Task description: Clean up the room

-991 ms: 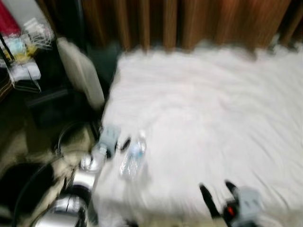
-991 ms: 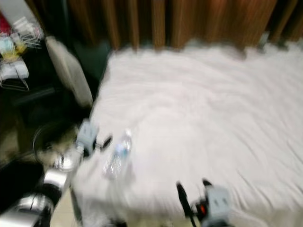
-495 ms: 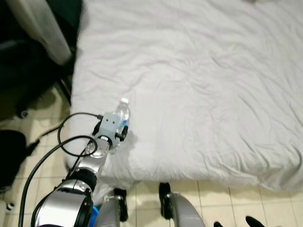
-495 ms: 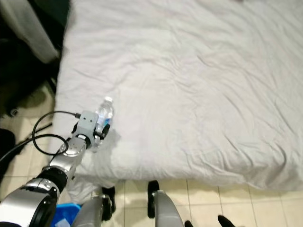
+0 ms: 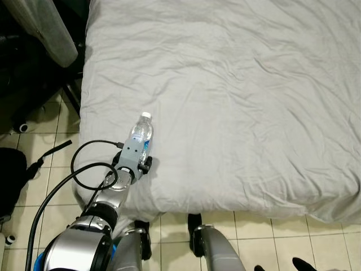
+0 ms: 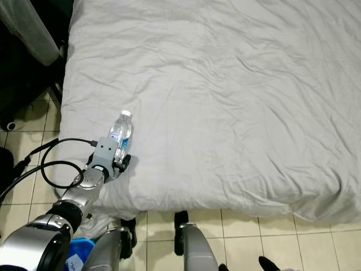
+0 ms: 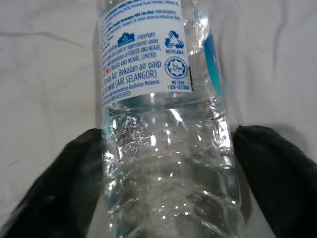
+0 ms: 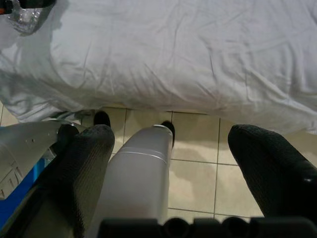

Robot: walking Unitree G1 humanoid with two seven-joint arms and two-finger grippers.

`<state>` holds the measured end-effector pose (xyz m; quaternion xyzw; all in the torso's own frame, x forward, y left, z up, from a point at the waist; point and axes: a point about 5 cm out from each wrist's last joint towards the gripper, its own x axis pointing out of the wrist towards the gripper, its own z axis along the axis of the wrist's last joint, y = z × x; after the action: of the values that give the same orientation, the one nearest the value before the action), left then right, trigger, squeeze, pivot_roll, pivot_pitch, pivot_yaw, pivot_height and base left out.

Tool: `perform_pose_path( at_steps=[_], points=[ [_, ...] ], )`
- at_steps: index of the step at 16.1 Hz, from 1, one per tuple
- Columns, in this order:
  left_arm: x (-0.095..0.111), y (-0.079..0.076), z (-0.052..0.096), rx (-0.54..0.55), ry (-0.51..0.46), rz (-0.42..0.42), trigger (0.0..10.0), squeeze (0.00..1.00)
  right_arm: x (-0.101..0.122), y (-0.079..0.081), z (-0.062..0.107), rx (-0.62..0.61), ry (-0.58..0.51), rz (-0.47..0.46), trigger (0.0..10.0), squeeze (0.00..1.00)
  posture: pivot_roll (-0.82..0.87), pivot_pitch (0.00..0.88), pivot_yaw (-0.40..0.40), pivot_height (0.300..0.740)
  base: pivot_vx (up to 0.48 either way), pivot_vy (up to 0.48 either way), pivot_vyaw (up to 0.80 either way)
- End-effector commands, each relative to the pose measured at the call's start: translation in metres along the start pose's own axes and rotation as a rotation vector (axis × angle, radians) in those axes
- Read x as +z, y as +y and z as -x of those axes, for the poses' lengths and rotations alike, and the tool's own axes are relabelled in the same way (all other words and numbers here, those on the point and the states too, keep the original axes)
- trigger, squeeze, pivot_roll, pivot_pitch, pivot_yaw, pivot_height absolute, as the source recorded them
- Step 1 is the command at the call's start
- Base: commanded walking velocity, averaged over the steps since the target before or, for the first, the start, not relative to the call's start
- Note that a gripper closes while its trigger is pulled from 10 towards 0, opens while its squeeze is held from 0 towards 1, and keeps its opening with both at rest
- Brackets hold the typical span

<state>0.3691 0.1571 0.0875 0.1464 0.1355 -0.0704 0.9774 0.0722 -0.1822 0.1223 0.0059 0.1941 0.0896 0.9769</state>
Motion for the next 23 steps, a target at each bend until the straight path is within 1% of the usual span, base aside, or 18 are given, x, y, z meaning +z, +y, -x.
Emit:
perform_pose_path(
  at_steps=[1, 5, 6, 9, 10, 11, 12, 14, 15, 16, 17, 18, 20, 21, 22, 23],
  points=[
    [-0.037, -0.012, 0.009, -0.039, 0.145, 0.009, 0.0, 0.0, -0.009, 0.0, 0.002, -0.01, 0.058, -0.023, 10.0, 0.0, -0.35, 0.653, -0.06, 0.74, 0.0, 0.0, 0.0],
    [-0.034, -0.011, 0.008, -0.028, 0.133, 0.047, 0.0, 0.0, -0.01, 0.0, -0.001, -0.011, 0.058, -0.037, 10.0, 0.0, -0.34, 0.646, -0.057, 0.74, 0.0, 0.0, 0.0],
    [-0.031, -0.011, 0.008, -0.037, 0.119, 0.086, 0.0, 0.0, -0.012, -0.002, -0.005, -0.012, 0.059, -0.044, 10.0, 0.0, -0.33, 0.635, -0.048, 0.74, 0.0, 0.0, 0.0],
    [-0.028, -0.013, 0.007, -0.052, 0.101, 0.099, 0.0, 0.0, -0.013, -0.004, -0.008, -0.012, 0.059, -0.049, 10.0, 0.0, -0.32, 0.621, -0.046, 0.74, 0.0, 0.0, 0.0],
    [-0.027, -0.014, 0.007, -0.059, 0.094, 0.096, 0.0, 0.0, -0.014, -0.004, -0.011, -0.012, 0.06, -0.05, 10.0, 0.0, -0.32, 0.615, -0.044, 0.74, 0.0, 0.0, 0.0],
    [-0.024, -0.018, 0.006, -0.087, 0.071, 0.086, 0.0, 0.0, -0.015, -0.005, -0.016, -0.008, 0.057, -0.051, 10.0, 0.0, -0.31, 0.601, -0.039, 0.74, 0.0, 0.0, 0.0],
    [-0.024, -0.018, 0.006, -0.087, 0.071, 0.086, 0.0, 0.0, -0.015, -0.005, -0.016, -0.008, 0.057, -0.051, 10.0, 0.0, -0.31, 0.601, -0.039, 0.74, 0.0, 0.0, 0.0],
    [-0.023, -0.02, 0.006, -0.105, 0.053, 0.086, 0.0, 0.0, -0.018, -0.007, -0.024, -0.011, 0.054, -0.055, 10.0, 0.0, -0.3, 0.579, -0.029, 0.74, 0.0, 0.0, 0.0],
    [-0.021, -0.024, 0.007, -0.124, 0.021, 0.071, 0.0, 0.0, -0.019, -0.009, -0.029, -0.025, 0.046, -0.063, 10.0, 0.0, -0.28, 0.555, -0.018, 0.74, 0.0, 0.0, 0.0],
    [-0.021, -0.027, 0.008, -0.148, -0.003, 0.09, 0.0, 0.0, -0.02, -0.011, -0.036, -0.037, 0.037, -0.076, 10.0, 0.0, -0.26, 0.526, -0.008, 0.74, 0.0, 0.0, 0.0],
    [-0.02, -0.031, 0.009, -0.169, -0.023, 0.104, 0.0, 0.0, -0.02, -0.012, -0.041, -0.046, 0.029, -0.085, 10.0, 0.0, -0.26, 0.526, -0.008, 0.74, 0.0, 0.0, 0.0],
    [-0.021, -0.033, 0.01, -0.182, -0.042, 0.107, 0.3, 0.0, -0.022, -0.014, -0.047, -0.052, 0.022, -0.091, 10.0, 0.0, -0.24, 0.489, 0.005, 0.74, 0.0, 0.0, 0.0],
    [-0.021, -0.033, 0.01, -0.182, -0.042, 0.107, 0.3, 0.0, -0.022, -0.014, -0.047, -0.052, 0.022, -0.091, 10.0, 0.0, -0.24, 0.489, 0.005, 0.74, 0.0, 0.0, 0.0],
    [-0.019, -0.046, 0.016, -0.239, -0.124, 0.17, 10.0, 0.0, -0.023, -0.016, -0.065, -0.054, -0.003, -0.095, 10.0, 0.0, -0.2, 0.409, 0.034, 0.74, 0.0, 0.0, 0.0],
    [-0.019, -0.046, 0.016, -0.239, -0.124, 0.17, 10.0, 0.0, -0.023, -0.016, -0.065, -0.054, -0.003, -0.095, 10.0, 0.0, -0.2, 0.409, 0.034, 0.74, 0.0, 0.0, 0.0],
    [-0.018, -0.052, 0.021, -0.252, -0.171, 0.2, 10.0, 0.0, -0.023, -0.017, -0.073, -0.054, -0.017, -0.096, 10.0, 0.0, -0.19, 0.391, 0.04, 0.74, 0.0, 0.0, 0.0]
  ],
)
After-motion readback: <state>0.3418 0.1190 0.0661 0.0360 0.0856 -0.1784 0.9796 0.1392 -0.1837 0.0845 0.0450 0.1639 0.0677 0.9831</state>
